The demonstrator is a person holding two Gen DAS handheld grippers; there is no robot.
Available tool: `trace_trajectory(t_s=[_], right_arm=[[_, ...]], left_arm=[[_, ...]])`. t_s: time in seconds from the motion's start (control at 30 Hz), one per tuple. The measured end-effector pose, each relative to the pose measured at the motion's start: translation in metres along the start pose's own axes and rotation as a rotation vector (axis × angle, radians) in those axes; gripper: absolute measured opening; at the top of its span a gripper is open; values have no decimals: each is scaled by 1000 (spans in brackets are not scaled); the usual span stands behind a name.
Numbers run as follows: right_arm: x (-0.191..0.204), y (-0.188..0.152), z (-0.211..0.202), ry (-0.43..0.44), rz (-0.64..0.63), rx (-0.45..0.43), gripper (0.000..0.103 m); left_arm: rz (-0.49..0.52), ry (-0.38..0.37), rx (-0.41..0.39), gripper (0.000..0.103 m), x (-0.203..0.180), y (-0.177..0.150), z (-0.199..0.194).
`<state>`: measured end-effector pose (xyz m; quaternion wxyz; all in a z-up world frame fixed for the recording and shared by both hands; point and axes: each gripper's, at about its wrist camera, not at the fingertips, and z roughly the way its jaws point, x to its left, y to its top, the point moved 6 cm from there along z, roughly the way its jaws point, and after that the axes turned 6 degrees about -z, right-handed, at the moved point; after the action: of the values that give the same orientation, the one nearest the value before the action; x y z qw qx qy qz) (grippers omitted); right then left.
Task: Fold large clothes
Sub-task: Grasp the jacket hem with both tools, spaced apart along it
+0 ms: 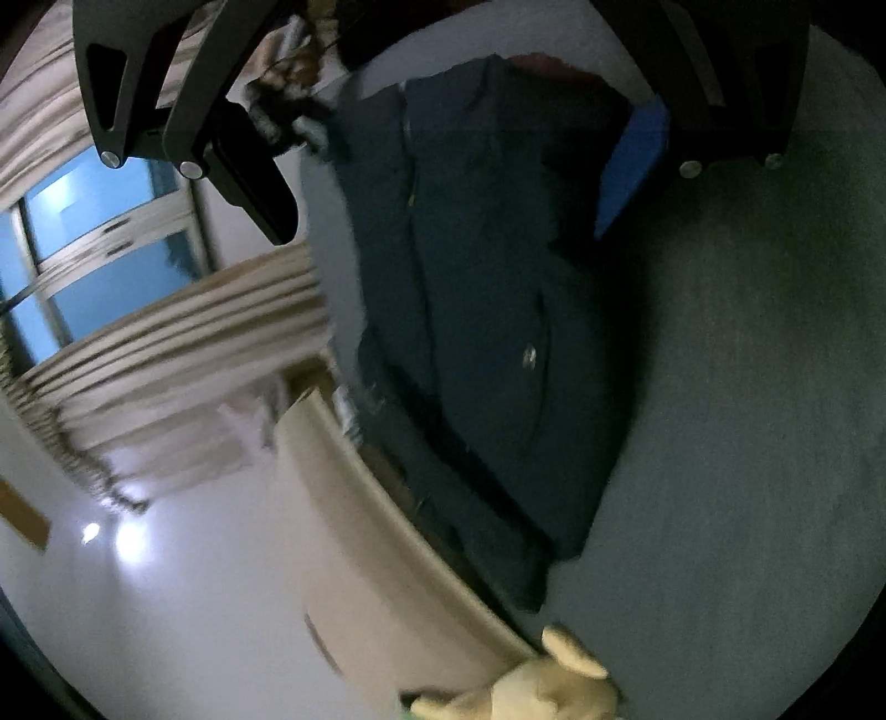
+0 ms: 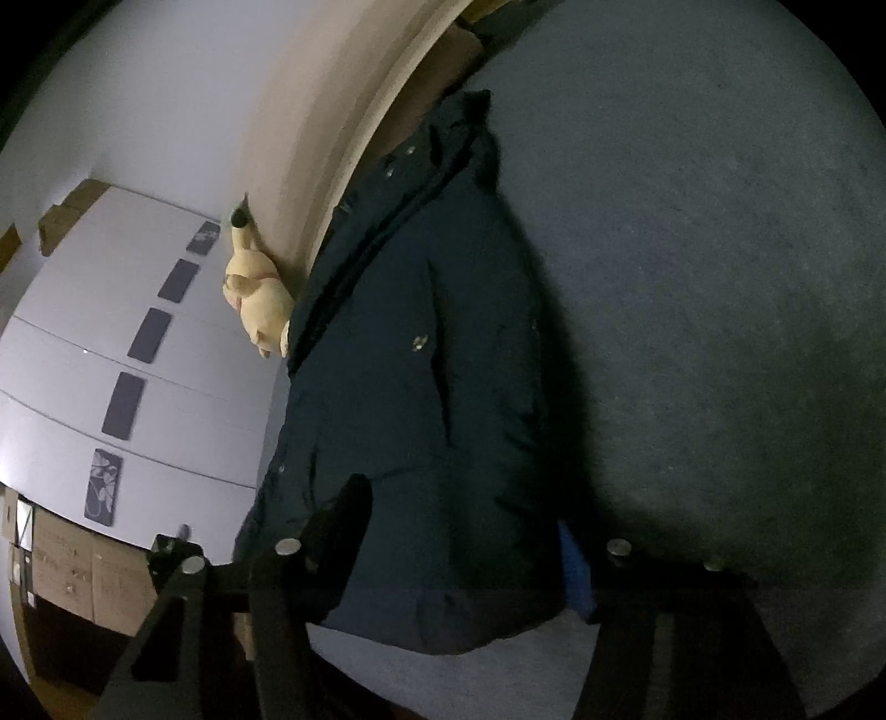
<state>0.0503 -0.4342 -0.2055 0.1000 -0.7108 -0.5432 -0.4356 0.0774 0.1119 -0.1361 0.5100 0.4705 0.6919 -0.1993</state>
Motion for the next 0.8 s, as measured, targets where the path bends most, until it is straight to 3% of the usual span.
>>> trace_trajectory(t_s=[0.13,0.17,0.27,0.3,0.37,0.4,0.47,0.57,0.6,0.67,0.7,0.73,0.8], right_arm=[[-6,-5,5,0,33,4,63],[-6,-5,6,-1,32,2,63],[-6,-6,6,0,29,5,63],[-6,-5,6,1,31,7,63],[-9,-4,5,4,35,7,63],[-9,-4,4,3,33,8,63],[-9,-4,5,-1,24,9,63],[-7,-3,6,-14,4,15,59],[-6,-2,6,-26,-8,17,50],[-4,-2,7,-55,-21,24,38],[-7,-3,9,-86,-27,33,32],[-7,-3,10,-93,-29,37,30],[-7,-3,12,-114,-44,40,26]], left_arm=[[-56,31,76,102,19,-5,15],[-49,15,68,102,15,-5,16],[-6,-128,55,102,-5,-7,13],[10,-125,53,103,-5,-7,15],[-29,32,89,102,12,-7,30],[-41,26,104,102,13,-10,33],[52,29,76,102,1,-12,31],[110,206,112,102,8,-18,50],[118,235,112,101,10,-19,52],[144,294,99,92,12,-22,53],[155,339,100,80,14,-23,55],[172,403,101,61,17,-24,59],[215,518,100,37,27,-23,59]])
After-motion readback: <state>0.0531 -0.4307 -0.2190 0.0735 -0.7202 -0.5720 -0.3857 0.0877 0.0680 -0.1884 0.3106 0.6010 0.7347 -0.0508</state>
